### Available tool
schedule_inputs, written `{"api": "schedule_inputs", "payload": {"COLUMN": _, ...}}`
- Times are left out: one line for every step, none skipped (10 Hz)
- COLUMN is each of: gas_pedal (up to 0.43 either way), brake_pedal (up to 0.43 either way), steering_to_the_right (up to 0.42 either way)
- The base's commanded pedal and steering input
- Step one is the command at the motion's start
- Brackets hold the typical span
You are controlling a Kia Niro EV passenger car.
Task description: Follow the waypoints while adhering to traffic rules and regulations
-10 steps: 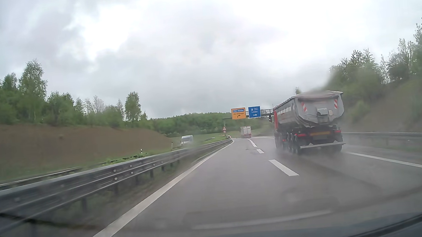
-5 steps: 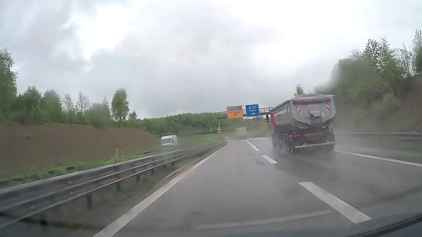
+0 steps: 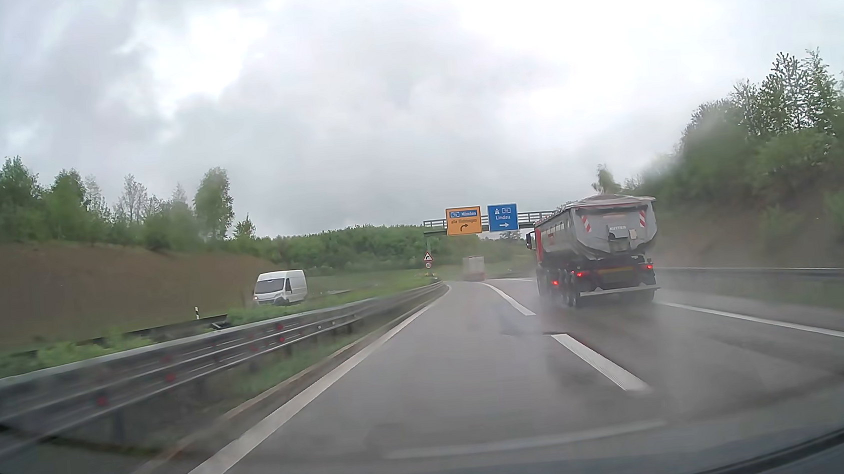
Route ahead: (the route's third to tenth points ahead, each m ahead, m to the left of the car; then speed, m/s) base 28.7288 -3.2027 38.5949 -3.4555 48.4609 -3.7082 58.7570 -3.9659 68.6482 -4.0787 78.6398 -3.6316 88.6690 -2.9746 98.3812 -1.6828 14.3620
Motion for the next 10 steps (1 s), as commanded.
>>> {"api": "schedule_inputs", "payload": {"gas_pedal": 0.008, "brake_pedal": 0.0, "steering_to_the_right": 0.009}}
{"api": "schedule_inputs", "payload": {"gas_pedal": 0.008, "brake_pedal": 0.0, "steering_to_the_right": 0.009}}
{"api": "schedule_inputs", "payload": {"gas_pedal": 0.0, "brake_pedal": 0.0, "steering_to_the_right": 0.009}}
{"api": "schedule_inputs", "payload": {"gas_pedal": 0.0, "brake_pedal": 0.0, "steering_to_the_right": 0.009}}
{"api": "schedule_inputs", "payload": {"gas_pedal": 0.0, "brake_pedal": 0.0, "steering_to_the_right": 0.009}}
{"api": "schedule_inputs", "payload": {"gas_pedal": 0.0, "brake_pedal": 0.0, "steering_to_the_right": 0.009}}
{"api": "schedule_inputs", "payload": {"gas_pedal": 0.0, "brake_pedal": 0.0, "steering_to_the_right": 0.009}}
{"api": "schedule_inputs", "payload": {"gas_pedal": 0.0, "brake_pedal": 0.0, "steering_to_the_right": 0.009}}
{"api": "schedule_inputs", "payload": {"gas_pedal": 0.0, "brake_pedal": 0.0, "steering_to_the_right": 0.009}}
{"api": "schedule_inputs", "payload": {"gas_pedal": 0.0, "brake_pedal": 0.0, "steering_to_the_right": 0.008}}
